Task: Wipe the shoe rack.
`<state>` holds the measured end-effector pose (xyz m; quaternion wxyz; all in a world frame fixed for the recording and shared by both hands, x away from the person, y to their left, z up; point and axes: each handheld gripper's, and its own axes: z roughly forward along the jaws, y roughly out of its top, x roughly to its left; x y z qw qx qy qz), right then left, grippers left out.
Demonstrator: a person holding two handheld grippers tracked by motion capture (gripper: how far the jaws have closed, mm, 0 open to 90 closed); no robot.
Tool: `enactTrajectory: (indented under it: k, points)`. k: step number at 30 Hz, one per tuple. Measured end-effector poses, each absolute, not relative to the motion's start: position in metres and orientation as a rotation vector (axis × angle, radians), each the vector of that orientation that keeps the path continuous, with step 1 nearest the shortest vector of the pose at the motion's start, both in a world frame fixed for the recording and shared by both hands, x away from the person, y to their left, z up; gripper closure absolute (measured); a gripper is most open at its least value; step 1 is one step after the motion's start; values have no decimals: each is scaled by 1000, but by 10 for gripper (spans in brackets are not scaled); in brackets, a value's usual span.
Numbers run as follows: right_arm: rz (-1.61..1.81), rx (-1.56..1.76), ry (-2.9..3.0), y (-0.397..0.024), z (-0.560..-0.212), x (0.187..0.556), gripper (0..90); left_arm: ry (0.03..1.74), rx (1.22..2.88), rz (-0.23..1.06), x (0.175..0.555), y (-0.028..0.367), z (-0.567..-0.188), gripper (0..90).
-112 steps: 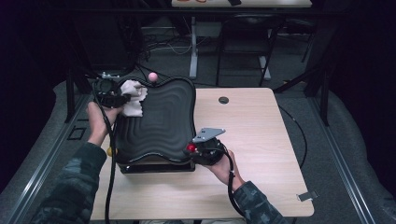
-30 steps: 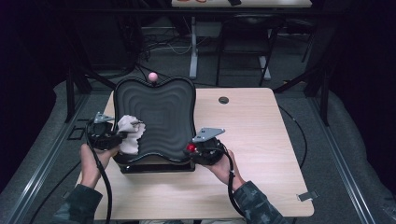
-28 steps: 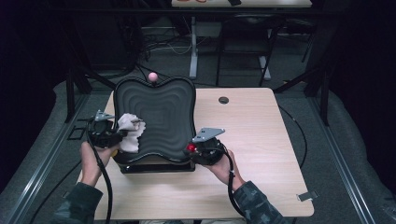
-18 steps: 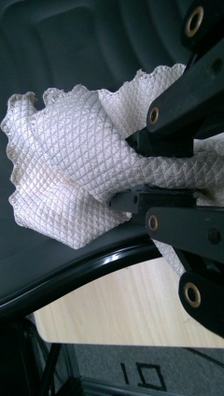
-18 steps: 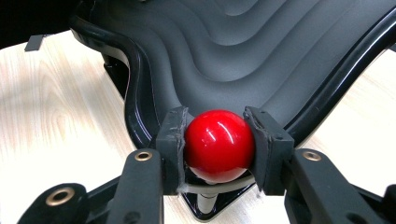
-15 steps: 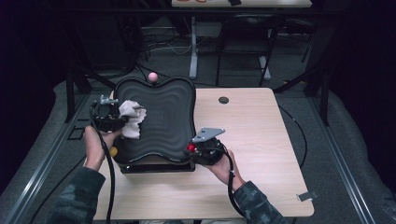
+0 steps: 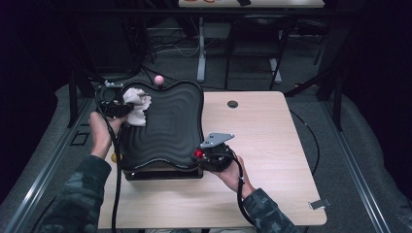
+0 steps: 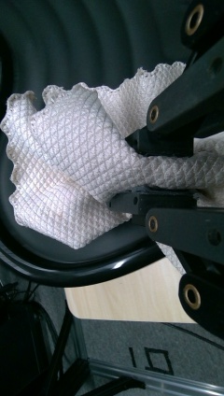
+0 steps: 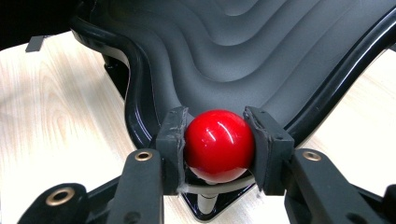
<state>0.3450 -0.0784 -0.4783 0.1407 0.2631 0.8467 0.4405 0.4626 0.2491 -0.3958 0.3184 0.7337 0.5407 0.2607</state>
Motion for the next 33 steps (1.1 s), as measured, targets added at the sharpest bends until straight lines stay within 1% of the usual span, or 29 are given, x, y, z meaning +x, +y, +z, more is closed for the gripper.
enactTrajectory:
  k: [5, 12, 21, 33]
  points:
    - [1272, 761, 2445, -78, -478, 345, 606, 1430, 1929, 692, 476, 244, -388, 775]
    - [1276, 757, 2444, -79, -479, 345, 605, 1414, 1946, 696, 480, 233, -387, 777]
    - [1281, 761, 2444, -79, -479, 345, 605, 1402, 1970, 691, 478, 231, -388, 781]
    - [1279, 762, 2445, -79, -479, 345, 605, 1364, 2005, 672, 462, 221, -396, 785]
